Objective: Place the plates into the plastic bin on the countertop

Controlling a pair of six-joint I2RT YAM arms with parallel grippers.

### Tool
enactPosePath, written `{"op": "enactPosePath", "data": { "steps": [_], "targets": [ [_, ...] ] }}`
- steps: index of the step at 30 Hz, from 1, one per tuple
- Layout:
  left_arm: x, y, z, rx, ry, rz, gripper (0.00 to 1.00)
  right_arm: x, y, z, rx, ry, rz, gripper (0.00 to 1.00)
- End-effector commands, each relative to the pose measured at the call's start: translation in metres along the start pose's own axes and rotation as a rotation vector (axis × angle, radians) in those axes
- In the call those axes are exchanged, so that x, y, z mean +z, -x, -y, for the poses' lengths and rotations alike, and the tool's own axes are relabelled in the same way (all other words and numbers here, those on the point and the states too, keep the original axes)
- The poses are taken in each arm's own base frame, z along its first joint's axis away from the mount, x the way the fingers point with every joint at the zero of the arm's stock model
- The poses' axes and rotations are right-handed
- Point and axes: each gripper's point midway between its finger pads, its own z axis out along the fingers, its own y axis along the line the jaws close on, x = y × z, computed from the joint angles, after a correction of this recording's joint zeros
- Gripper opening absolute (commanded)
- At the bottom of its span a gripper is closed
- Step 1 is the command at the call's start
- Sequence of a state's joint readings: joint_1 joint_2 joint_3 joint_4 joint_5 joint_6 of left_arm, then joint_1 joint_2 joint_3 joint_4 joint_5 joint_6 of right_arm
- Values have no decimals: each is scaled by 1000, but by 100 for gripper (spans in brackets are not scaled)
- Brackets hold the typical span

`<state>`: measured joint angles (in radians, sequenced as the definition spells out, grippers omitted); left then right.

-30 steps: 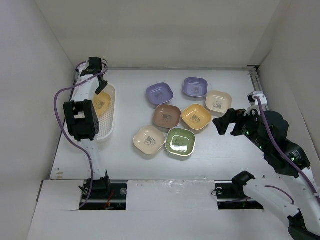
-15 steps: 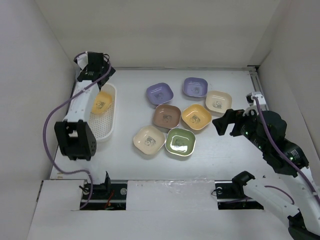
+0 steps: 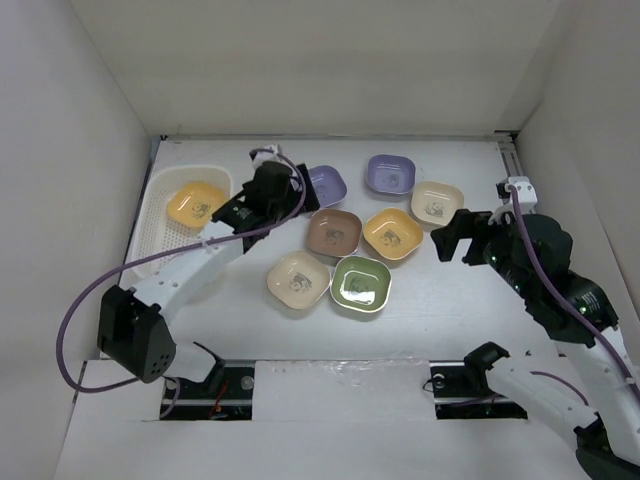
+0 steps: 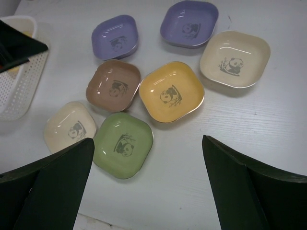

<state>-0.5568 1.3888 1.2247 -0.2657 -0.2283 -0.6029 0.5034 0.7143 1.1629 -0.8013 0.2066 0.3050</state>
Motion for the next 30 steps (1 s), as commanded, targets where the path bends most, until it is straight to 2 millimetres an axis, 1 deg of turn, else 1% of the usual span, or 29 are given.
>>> {"op": "enactPosePath", "data": {
  "steps": [1,2,3,4,5,6,7,9,11,13,14,15,16,17,18,20,21,22,23,24,26,27,29,30],
  "targets": [
    [-7,-30,-2,30,-30,-39,100,-7,12,-3,-3,21,36,100],
    [-5,-43,-7,37,-29,-74,100,-7,12,-7,-1,45,41,100],
    [-4,-56,-17,28,-8,-99,100,-7,14,-8,1,49,51,100],
    [-3,-61,-25,24,23,-103,100,-5,10,-9,8,57,37,100],
    [-1,-71,-35,38,59,-130,100,-5,12,-10,10,60,46,100],
    [-1,-74,-42,20,95,-128,100,-5,11,-12,9,69,43,100],
    [4,-84,-51,26,131,-155,100,-5,11,-12,9,69,43,100],
    [5,-97,-64,34,178,-187,100,-1,8,-13,8,75,32,100],
    [6,-112,-77,29,224,-218,100,-1,8,-13,8,75,32,100],
    [6,-119,-88,29,256,-223,100,1,5,-13,6,72,23,100],
    [5,-129,-96,29,275,-242,98,1,5,-13,6,72,23,100],
    [5,-136,-106,30,310,-241,96,0,3,-12,6,72,23,100],
    [5,-136,-106,30,310,-241,95,0,3,-12,6,72,23,100],
    [3,-146,-116,40,329,-262,93,0,3,-12,6,72,23,100],
    [4,-149,-118,41,332,-265,90,0,3,-12,6,72,23,100],
    [5,-160,-126,39,352,-283,80,-1,1,-11,6,72,23,100],
    [5,-169,-133,34,368,-296,77,-1,1,-11,6,72,23,100],
    [5,-172,-135,34,370,-298,74,-1,1,-11,6,72,23,100],
    [4,-177,-137,26,374,-312,67,-1,1,-11,6,72,23,100],
    [2,-184,-143,17,390,-323,67,-1,1,-11,6,72,23,100],
    [0,-191,-149,12,406,-334,57,-1,1,-11,6,72,23,100],
    [-2,-191,-150,-1,404,-329,52,-1,1,-11,6,72,23,100],
    [-12,-194,-158,-7,427,-333,36,-1,1,-11,6,72,23,100],
    [-15,-196,-161,-14,433,-335,30,-1,1,-11,6,72,23,100]
  ]
}}
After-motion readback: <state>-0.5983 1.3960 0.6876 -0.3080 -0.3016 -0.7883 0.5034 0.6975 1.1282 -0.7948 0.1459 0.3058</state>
